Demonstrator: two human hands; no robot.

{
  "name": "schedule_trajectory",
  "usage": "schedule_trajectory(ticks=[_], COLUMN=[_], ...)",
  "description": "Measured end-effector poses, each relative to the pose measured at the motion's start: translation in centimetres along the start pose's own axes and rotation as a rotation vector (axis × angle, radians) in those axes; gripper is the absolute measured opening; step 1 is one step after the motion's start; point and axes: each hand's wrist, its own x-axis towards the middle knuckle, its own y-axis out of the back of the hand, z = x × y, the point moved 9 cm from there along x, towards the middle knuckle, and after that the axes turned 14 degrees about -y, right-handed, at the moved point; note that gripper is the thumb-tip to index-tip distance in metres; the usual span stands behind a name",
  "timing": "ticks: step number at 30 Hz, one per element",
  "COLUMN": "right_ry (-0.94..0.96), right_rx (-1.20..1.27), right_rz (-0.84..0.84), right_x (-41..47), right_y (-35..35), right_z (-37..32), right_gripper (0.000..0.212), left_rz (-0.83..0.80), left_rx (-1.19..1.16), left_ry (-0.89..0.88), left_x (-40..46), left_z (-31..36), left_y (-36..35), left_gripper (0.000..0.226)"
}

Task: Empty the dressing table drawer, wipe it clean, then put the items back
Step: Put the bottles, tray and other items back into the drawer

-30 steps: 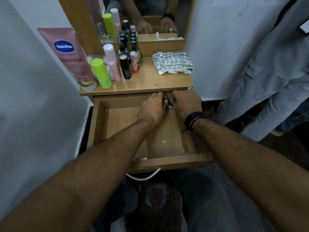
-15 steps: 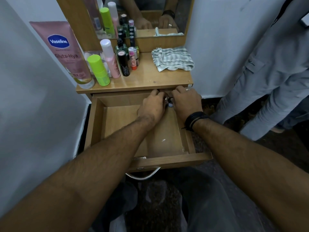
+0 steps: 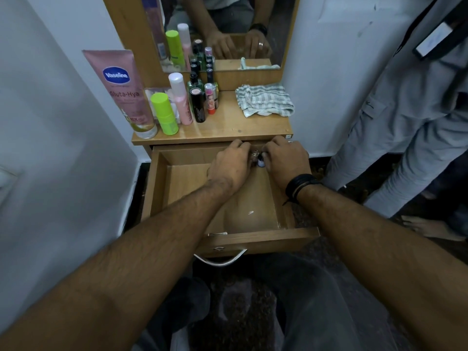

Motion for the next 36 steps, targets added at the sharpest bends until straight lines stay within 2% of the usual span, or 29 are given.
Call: schedule_trajectory(ticks=[4,11,17,21,26,29,32,34,36], right_ry=[-0.016,0.015,0.046,0.054,0.067,0.051,-0.026,-0.073,-0.085], right_rx=[0.081,0.301,0.362,0.325,0.324,0.329,0.371,0.405,0.398], right_rz=[-0.009,-0.019,-0.018,-0.088,-0.119,-0.104,-0.041,-0.015,-0.028], right_x=[-0.5,1.5,4.8,6.1,6.8,7.0,7.5,8.0,8.5], right_y=[2.0,5.9,8.1,7.4,6.5,6.5,6.8,6.8,6.4], right_z=[-2.2,-7.3,-11.3,-13.2,-14.2,-14.1,-12.6,-11.3,-10.6], right_gripper=[0.028,0.026,0.03,0.04,0.041,0.038,0.023,0.016,0.021], left_rz=[0.033,0.193,0.197,0.177,0.129,0.153,0.181,0.143,0.082], left_rx=[0.024,0.153,0.363,0.398,0.375,0.359,0.387,0.407,0.406], left_ry=[-0.017,-0.057,0.049,0.141,0.192,0.152,0.087,0.077,0.083], left_x=[-1.4,-2.3,-1.0,-0.3,0.0,0.0,0.3,0.8,1.4], left_z=[-0.1,-1.1,-2.1,-2.9,-3.9,-3.6,-2.9,-2.7,-2.9], left_y=[3.0,11.0,16.8,18.5,18.2,18.0,17.5,16.9,16.0], left_gripper=[0.024,0.026,0.029,0.051,0.066,0.061,0.044,0.036,0.034])
